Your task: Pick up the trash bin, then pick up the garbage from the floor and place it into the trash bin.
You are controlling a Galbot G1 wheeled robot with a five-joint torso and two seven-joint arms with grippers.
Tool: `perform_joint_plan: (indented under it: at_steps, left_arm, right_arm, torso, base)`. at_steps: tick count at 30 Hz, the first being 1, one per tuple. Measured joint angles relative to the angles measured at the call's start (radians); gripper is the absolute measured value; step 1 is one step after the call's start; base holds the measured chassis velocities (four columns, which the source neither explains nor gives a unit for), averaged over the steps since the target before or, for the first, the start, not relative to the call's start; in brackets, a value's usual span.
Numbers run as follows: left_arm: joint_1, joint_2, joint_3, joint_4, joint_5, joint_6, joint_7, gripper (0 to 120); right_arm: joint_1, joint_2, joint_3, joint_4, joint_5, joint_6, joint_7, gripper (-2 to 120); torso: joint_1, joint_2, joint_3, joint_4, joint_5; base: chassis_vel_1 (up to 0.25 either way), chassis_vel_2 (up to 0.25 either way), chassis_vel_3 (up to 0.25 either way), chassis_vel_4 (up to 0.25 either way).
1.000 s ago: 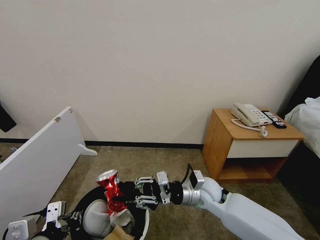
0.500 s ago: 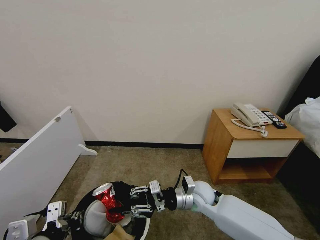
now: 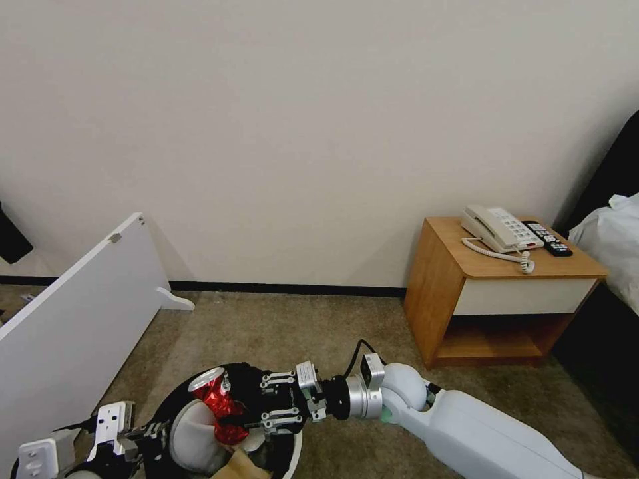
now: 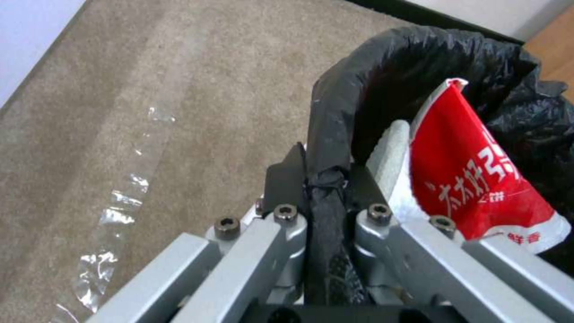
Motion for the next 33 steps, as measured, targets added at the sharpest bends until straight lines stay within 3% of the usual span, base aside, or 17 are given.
perform_joint_plan:
  at_steps: [1, 11, 28, 33]
  left_arm:
    - [0.000, 0.000, 0.000, 0.000, 0.000, 0.000, 0.000, 4]
    - [0.003, 0.000, 0.000, 0.000, -0.001, 0.000, -0.001, 4]
    - [0.005, -0.001, 0.001, 0.000, 0.000, 0.000, -0.003, 4]
    - [0.006, -0.002, 0.001, 0.000, 0.001, 0.000, -0.003, 4]
  right_arm:
    - [0.000, 0.000, 0.000, 0.000, 0.000, 0.000, 0.000, 56]
    - [0.000, 0.000, 0.005, 0.011, 0.004, 0.001, 0.008, 98]
    - [-0.006, -0.003, 0.030, 0.020, 0.009, 0.007, 0.010, 100]
    - [-0.017, -0.007, 0.093, 0.035, 0.028, 0.018, 0.014, 100]
  torso:
    - [0.000, 0.000, 0.000, 0.0000, 0.0000]
    - [0.000, 0.000, 0.000, 0.0000, 0.0000]
    - [0.000, 0.000, 0.000, 0.0000, 0.0000]
    - [0.000, 0.000, 0.000, 0.0001, 0.0001]
  base:
    - [0.000, 0.000, 0.000, 0.000]
    - [0.000, 0.000, 0.000, 0.000]
    - [0.000, 0.000, 0.000, 0.000]
    - [0.000, 0.000, 0.000, 0.000]
